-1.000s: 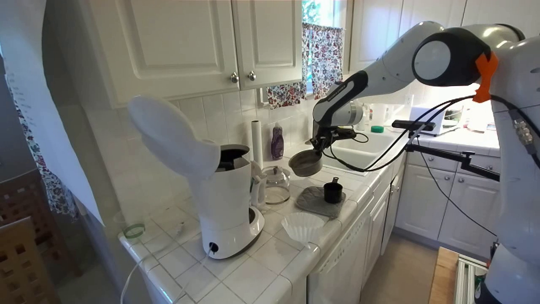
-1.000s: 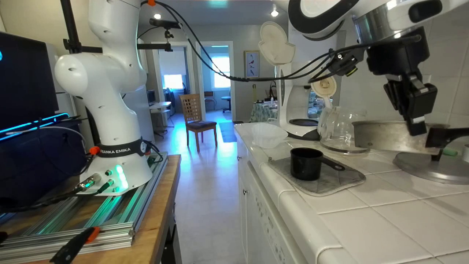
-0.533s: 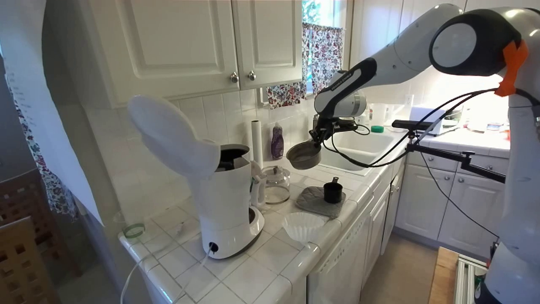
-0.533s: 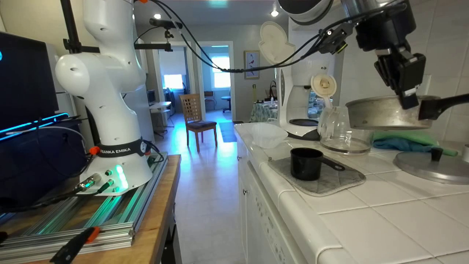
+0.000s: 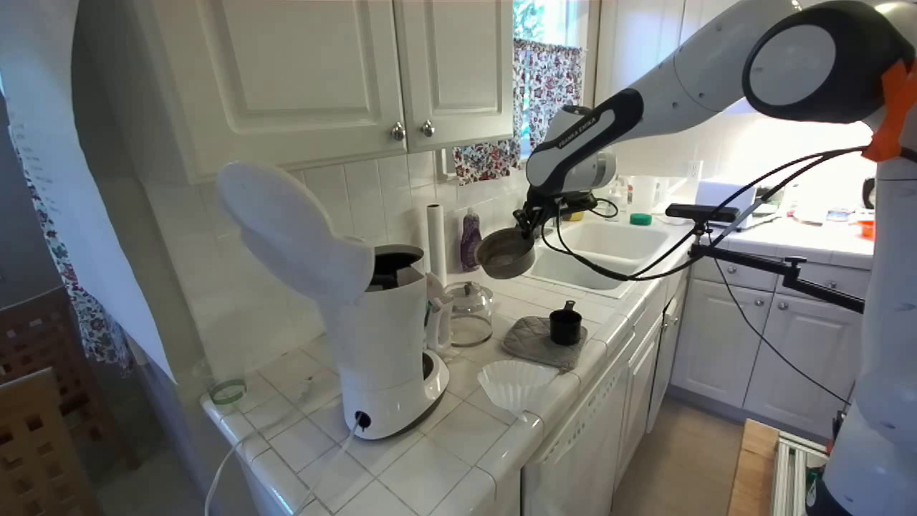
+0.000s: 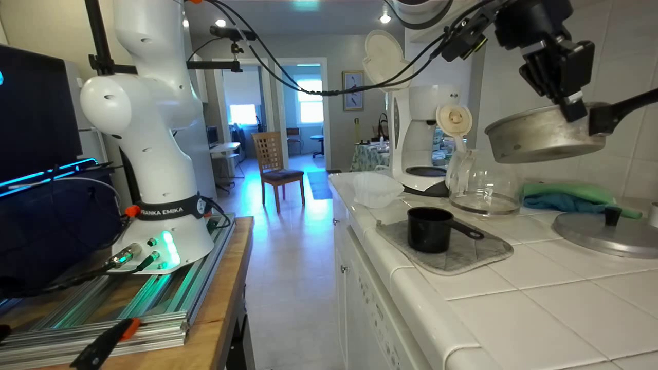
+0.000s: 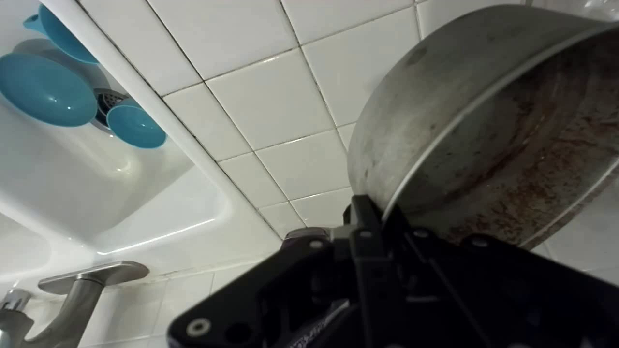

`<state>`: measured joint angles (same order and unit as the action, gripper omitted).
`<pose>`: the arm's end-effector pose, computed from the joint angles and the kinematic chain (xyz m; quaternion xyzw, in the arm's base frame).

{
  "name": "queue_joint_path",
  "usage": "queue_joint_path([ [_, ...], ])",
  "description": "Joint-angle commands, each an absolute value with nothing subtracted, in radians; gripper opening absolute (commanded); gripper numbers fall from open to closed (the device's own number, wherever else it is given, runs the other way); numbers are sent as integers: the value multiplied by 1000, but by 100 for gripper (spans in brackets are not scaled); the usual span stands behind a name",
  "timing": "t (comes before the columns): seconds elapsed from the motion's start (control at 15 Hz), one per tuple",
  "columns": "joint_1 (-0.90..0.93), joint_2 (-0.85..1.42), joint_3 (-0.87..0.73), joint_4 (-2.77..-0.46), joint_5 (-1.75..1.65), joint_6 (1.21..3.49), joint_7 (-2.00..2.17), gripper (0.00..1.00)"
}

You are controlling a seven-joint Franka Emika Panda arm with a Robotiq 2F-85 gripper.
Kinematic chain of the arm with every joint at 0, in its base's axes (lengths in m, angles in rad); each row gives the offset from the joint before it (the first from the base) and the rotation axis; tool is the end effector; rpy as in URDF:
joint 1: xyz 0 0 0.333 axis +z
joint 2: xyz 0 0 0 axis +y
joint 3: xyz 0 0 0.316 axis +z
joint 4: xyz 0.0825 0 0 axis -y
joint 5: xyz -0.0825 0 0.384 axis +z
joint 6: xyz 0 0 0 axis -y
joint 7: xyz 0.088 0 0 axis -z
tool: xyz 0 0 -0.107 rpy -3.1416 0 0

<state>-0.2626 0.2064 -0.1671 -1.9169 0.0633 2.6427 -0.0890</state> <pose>0.5881 -0.2646 0.4466 0.9490 -0.1804 0.2512 0.0607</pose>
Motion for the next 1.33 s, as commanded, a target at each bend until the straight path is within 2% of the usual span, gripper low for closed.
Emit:
queue_joint_path([
  [0.0,-212,198,-193,-1926,-42,2681,-17,2],
  [1.27,-42,211,-275,-1915,-562,2737,346,2],
])
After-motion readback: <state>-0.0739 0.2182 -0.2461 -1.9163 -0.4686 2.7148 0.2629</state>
